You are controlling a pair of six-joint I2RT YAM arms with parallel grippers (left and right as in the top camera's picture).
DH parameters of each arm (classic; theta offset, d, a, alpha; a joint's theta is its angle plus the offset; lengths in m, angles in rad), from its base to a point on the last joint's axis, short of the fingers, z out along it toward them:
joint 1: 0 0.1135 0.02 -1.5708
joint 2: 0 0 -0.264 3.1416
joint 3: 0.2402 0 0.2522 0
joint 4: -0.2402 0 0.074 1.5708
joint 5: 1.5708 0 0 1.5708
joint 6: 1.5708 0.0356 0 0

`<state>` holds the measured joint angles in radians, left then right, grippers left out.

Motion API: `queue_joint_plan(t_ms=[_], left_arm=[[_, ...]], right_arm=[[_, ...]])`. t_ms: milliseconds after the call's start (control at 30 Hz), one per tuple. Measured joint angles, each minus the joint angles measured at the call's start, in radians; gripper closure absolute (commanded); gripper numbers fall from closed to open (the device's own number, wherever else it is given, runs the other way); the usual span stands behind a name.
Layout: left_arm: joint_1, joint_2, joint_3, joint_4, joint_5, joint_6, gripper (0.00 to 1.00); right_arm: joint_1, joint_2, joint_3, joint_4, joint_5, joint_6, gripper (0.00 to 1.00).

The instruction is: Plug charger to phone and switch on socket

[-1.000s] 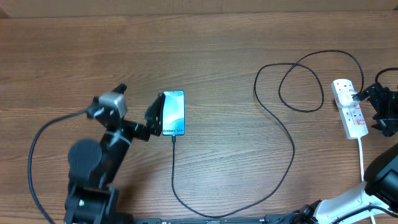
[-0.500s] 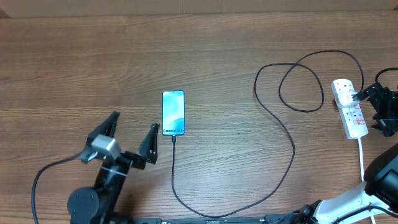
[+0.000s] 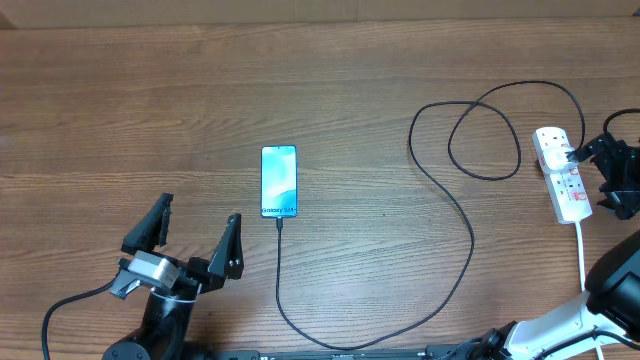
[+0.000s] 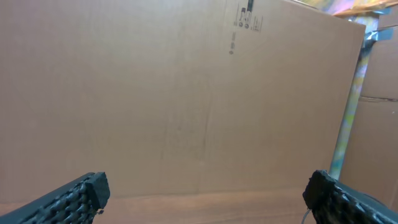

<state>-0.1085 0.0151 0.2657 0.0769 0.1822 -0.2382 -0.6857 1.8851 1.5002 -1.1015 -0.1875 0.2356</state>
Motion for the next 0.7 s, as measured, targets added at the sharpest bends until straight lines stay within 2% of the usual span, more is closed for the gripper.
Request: queue_joint_plan(t_ms=[233, 700], left_arm=[[0.000, 0.000, -0.042, 0.001, 0.000, 0.000, 0.00], [0.000, 0.000, -0.256, -0.014, 0.000, 0.000, 0.00]], right_arm=[[0.000, 0.000, 0.000, 0.000, 0.000, 0.000, 0.00], [0.000, 0.000, 0.000, 0.000, 0.000, 0.000, 0.00]])
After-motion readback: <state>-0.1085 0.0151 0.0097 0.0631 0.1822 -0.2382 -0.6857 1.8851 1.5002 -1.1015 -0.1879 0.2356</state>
